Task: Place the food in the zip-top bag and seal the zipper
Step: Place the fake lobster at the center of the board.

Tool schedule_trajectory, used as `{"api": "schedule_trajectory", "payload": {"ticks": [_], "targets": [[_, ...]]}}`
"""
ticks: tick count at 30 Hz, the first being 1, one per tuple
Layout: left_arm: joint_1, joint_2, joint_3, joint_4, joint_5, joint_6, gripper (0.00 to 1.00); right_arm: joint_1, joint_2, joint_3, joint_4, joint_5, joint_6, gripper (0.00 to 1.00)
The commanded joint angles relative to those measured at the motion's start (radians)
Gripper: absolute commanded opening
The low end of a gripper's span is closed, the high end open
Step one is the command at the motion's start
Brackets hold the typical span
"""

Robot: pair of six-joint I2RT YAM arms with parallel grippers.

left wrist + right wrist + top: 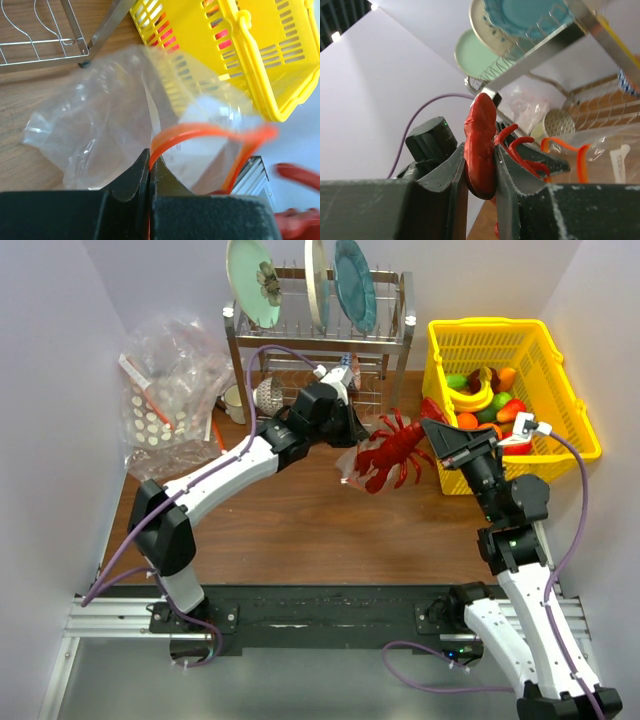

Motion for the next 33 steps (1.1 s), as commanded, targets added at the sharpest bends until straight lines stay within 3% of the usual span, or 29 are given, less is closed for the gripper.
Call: {"api": "schedule_trajectory", "payload": {"ticks": [1,9,15,22,28,33], "targets": [[-0.035,-0.063,-0.038,0.115,-0.082,-0.016,0.00,0.003,0.025,0.026,-0.042,-0.041,0.149,0.00],[-0.040,-0.077,-0.038,0.110,-0.114,-0.017,0.00,0.003,0.011,0.030,-0.166,0.006,0.103,0.00],[-0.048,-0.097,-0.035,0.079,-0.131,-0.007,0.00,0.005,-0.029,0.061,-0.299,0.170,0.033,0.00],[-0.058,-0.065,-0.044,0.053,-0.093,-0.011,0.00,0.003,-0.004,0.075,-0.125,0.140,-0.101,0.00],[-0.077,-0.092,-0.107,0.104,-0.091,-0.033,0.00,0.005,-0.041,-0.040,0.015,0.210,-0.046,0.00],[-0.121,-0.105,-0.135,0.154,-0.125,-0.059,0.00,0.005,-0.034,-0.085,0.026,0.282,0.066,0.00]]}}
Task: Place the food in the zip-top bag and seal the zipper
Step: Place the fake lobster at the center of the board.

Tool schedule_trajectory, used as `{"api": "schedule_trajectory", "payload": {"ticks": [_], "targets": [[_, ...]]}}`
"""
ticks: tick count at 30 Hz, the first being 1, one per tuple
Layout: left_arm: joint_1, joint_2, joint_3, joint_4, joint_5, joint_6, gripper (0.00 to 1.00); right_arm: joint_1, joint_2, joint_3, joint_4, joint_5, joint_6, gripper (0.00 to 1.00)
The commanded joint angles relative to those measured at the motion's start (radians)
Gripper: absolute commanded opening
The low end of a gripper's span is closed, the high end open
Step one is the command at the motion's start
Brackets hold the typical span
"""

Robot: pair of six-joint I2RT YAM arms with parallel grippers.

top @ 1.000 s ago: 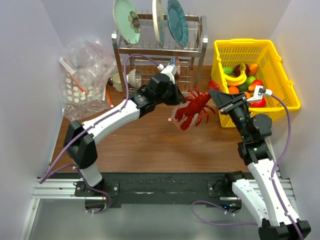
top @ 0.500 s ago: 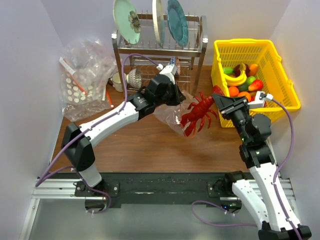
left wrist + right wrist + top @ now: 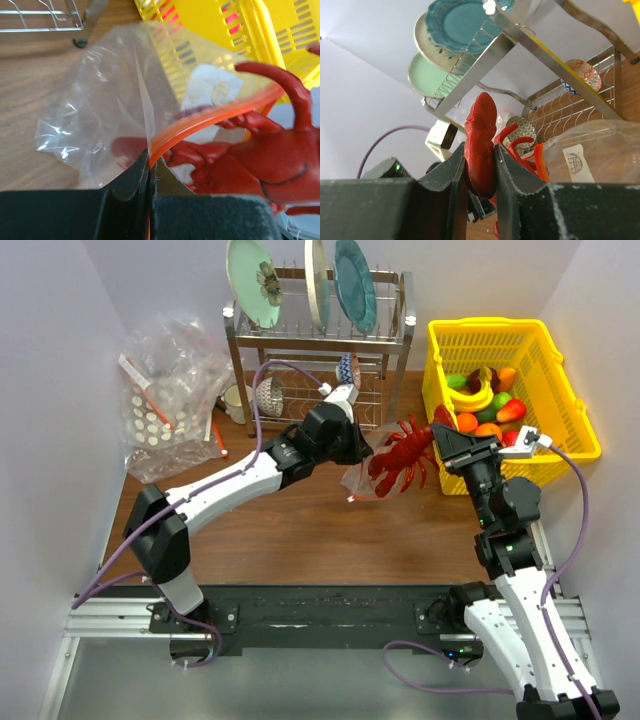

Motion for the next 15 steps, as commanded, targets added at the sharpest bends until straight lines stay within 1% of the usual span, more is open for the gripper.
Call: {"api": "schedule_trajectory", "payload": {"ticks": [1,9,13,15], "targets": [[-0.051,-0.060,-0.011,0.092,-0.042,-0.029,0.00,0.003,0.005,-0.019,0.102,0.098,0.097,0.00],[-0.090,-0.083,-0.041,0.159,-0.096,-0.063,0.00,0.003,0.021,-0.012,0.079,0.156,0.133,0.00],[-0.098,-0.068,-0.039,0.143,-0.133,-0.041,0.00,0.003,0.026,0.021,0.010,0.170,0.160,0.00],[-0.101,-0.057,-0.047,0.144,-0.141,-0.038,0.00,0.005,0.021,0.024,0.004,0.185,0.187,0.00]]}}
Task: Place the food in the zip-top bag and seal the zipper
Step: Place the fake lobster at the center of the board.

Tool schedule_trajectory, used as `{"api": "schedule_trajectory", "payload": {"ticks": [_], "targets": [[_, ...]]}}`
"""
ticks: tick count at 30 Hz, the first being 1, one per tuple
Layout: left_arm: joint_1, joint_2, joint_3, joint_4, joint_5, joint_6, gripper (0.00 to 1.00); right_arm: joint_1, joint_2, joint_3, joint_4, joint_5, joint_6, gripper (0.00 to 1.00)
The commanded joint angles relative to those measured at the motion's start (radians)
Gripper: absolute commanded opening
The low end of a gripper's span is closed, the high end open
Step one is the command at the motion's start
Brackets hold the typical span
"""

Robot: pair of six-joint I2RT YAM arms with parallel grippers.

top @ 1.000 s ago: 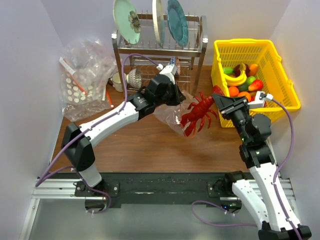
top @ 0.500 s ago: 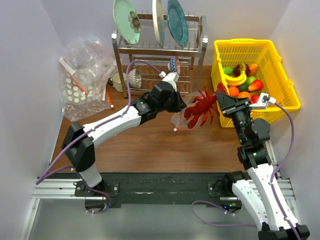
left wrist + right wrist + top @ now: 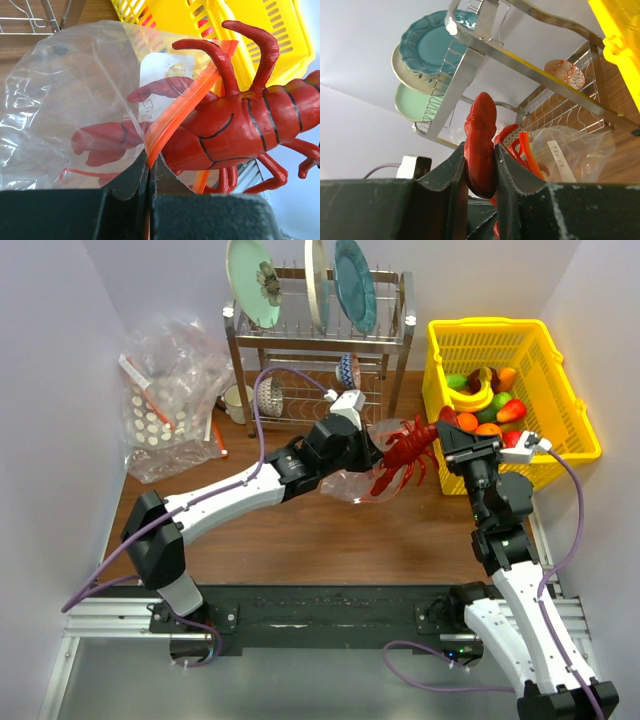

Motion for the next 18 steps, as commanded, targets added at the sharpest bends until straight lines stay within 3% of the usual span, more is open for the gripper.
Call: {"api": "schedule_trajectory", "payload": {"ticks": [1,11,18], "targets": [[-0.016,-0.021,-0.013,0.064,-0.047,0.003,0.00,0.003,-0.014,0.049,-0.009,0.085,0.077,0.00],[-0.030,0.027,-0.044,0.076,-0.131,0.038,0.00,0.001,0.040,0.149,-0.115,0.105,0.054,0.00],[-0.045,0.028,-0.013,0.076,-0.162,0.049,0.00,0.001,0.040,0.106,-0.090,0.112,0.085,0.00]]}}
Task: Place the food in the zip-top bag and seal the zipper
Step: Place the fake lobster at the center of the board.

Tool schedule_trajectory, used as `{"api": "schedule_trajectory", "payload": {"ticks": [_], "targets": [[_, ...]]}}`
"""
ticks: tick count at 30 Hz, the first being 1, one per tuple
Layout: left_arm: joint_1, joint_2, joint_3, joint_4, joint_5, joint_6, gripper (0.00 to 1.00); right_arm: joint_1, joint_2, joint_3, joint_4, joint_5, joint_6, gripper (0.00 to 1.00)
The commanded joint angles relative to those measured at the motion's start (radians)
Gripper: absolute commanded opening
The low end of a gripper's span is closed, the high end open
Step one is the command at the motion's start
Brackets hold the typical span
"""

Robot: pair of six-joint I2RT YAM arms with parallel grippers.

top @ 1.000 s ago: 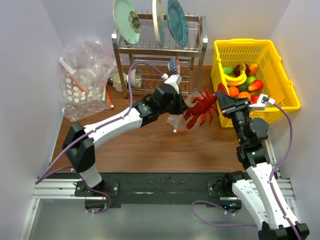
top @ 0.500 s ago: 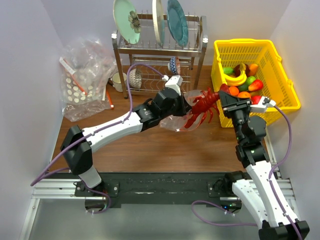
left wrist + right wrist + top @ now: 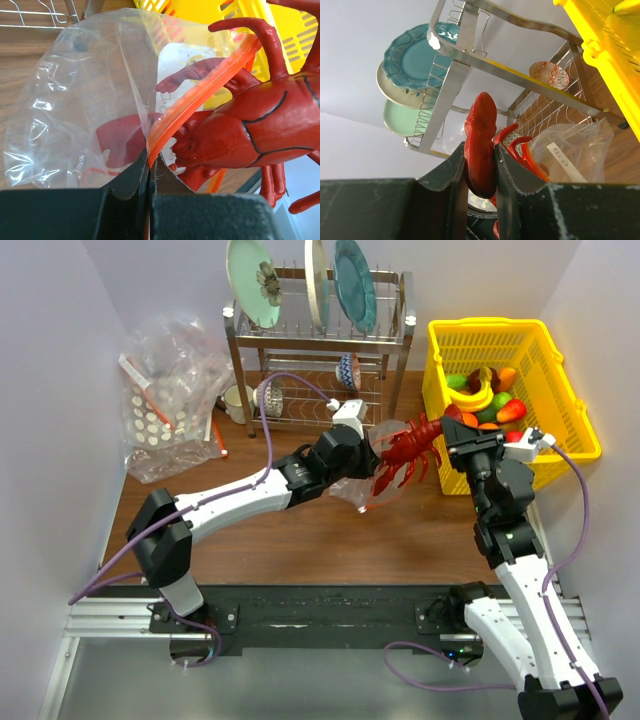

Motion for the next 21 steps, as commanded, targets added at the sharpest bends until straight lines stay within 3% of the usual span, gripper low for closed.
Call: {"api": "schedule_trajectory", "payload": {"ticks": [1,14,21], "targets": [[-0.018,0.000,0.039,0.039,-0.065,0.030,0.00,0.001,-0.005,0.003,0.062,0.033,0.039,0.00],[-0.036,-0.020,0.073,0.133,0.070,-0.079,0.00,0.010,-0.023,-0.157,0.348,0.019,0.013,0.00],[-0.036,-0.021,0.080,0.114,0.055,-0.066,0.00,0.010,-0.047,-0.189,0.473,-0.049,-0.037,0.00]]}}
